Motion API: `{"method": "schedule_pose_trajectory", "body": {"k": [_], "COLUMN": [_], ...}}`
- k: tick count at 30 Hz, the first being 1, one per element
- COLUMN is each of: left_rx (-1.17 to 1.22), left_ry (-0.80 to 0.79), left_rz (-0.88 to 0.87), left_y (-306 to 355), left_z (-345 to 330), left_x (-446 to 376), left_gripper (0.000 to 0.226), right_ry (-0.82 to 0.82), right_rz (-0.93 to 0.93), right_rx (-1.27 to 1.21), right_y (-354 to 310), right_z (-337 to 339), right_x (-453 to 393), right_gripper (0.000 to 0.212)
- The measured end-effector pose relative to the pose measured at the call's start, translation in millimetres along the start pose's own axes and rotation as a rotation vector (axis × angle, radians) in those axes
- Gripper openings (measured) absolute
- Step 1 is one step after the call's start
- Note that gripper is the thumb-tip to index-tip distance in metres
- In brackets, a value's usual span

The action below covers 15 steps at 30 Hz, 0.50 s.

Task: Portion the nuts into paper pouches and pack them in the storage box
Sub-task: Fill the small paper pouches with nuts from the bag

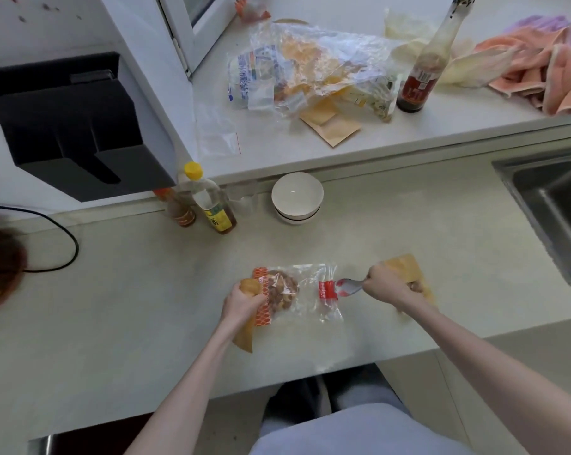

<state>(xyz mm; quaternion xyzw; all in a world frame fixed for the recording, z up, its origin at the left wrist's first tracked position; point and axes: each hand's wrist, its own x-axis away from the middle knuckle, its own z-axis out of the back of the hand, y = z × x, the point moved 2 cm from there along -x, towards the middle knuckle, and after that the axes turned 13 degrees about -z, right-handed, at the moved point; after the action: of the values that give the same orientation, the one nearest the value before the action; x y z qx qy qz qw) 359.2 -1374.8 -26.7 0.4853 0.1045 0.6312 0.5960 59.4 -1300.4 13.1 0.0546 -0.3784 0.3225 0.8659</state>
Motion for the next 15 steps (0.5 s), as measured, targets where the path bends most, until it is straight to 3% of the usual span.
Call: {"method": "schedule_pose_trajectory", "body": {"k": [6, 9, 12, 15], "left_rx": [0.156, 0.216, 0.235, 0.226], "left_ry": [-0.060, -0.087, -0.103, -0.070], "left_rz": [0.086, 0.136, 0.158, 0.109], "left_y": [-3, -10, -10, -3], "left_z": [-17, -25, -28, -25], "left_x": [-6, -8, -13, -16], "left_gripper": [0.019, 0.005, 0.007, 0.010], "right_ry": [-0.176, -0.268, -0.270, -0.172], "right_rz": [0.006, -0.007, 0.036, 0.160], "right_rx": [0.012, -0.023, -0.081, -0.123], "right_y": [-25, -25, -25, -32], "right_z": [-19, -35, -40, -34], "right_x": [-11, -17, -19, -11], "right_gripper": [0.020, 0.025, 0.033, 0.030]}}
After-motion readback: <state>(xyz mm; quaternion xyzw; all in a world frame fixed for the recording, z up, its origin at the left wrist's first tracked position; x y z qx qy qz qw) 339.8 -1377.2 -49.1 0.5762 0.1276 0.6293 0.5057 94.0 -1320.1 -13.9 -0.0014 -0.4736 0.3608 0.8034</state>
